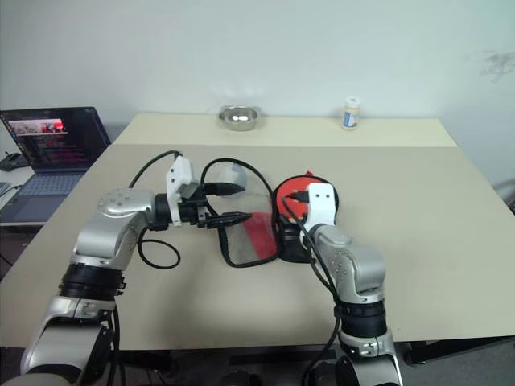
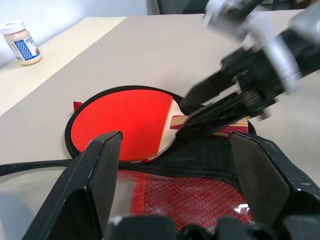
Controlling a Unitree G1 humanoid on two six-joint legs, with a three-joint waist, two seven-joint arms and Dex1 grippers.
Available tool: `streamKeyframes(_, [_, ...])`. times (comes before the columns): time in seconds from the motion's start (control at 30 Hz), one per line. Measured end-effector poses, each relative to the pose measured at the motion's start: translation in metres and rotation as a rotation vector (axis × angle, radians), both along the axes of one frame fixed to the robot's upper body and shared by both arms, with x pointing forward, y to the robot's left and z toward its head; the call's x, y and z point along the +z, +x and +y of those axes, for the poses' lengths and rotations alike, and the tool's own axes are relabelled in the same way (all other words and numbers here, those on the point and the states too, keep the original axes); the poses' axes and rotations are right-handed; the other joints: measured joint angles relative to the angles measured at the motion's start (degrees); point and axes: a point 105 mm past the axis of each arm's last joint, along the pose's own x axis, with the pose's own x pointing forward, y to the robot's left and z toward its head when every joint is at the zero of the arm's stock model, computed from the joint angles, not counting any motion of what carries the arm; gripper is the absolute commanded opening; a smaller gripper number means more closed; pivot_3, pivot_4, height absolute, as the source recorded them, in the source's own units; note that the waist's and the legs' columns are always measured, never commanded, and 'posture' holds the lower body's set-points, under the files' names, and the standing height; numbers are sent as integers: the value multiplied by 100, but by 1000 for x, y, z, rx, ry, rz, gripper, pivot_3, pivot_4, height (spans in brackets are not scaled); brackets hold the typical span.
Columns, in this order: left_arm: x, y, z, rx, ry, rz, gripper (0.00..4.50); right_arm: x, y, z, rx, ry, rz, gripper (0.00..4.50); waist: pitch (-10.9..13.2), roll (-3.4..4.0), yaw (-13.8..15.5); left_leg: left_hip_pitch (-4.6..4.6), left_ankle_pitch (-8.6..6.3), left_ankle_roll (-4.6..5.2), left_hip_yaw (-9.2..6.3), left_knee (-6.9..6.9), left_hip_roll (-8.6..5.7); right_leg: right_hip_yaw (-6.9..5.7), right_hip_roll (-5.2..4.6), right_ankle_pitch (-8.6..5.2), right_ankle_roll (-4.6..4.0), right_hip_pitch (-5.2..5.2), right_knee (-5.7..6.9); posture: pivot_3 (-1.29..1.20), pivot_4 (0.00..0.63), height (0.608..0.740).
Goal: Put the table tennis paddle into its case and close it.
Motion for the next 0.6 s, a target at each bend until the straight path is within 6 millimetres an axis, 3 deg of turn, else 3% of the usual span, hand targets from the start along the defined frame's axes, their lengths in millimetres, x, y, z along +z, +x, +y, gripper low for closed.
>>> streamKeyframes(0.07, [-2,0,4,16,3,7,3704,10,-7,-5,57,-26,-40,4454,0,-1,1,0,0,0,-1,3,-2,-2,0,0,0,2,0,0,150,740])
streamKeyframes(0.23, [6,3,36,112,33,-9,3704,34,-25,-52,190,-209,-179,4454,0,-5,15,1,-1,2,-6,1,-7,-8,0,-7,12,6,-5,0,150,740])
streamKeyframes(0.33, [4,3,46,134,53,1,3704,45,-43,-60,346,-256,-230,4454,1,-5,15,6,-1,2,-6,-1,-6,-7,4,-10,16,7,-4,0,150,740])
streamKeyframes(0.47, [-10,2,66,185,103,55,3704,76,-71,-80,530,-231,-280,4454,2,-8,-1,16,-1,2,-3,-2,-4,-2,4,-10,16,13,-4,0,150,740])
streamKeyframes(0.6, [-30,3,85,244,141,111,3704,94,-97,-84,669,-241,-312,4454,2,-12,12,20,-1,2,-6,-4,7,-8,-1,-11,17,18,-4,0,150,740])
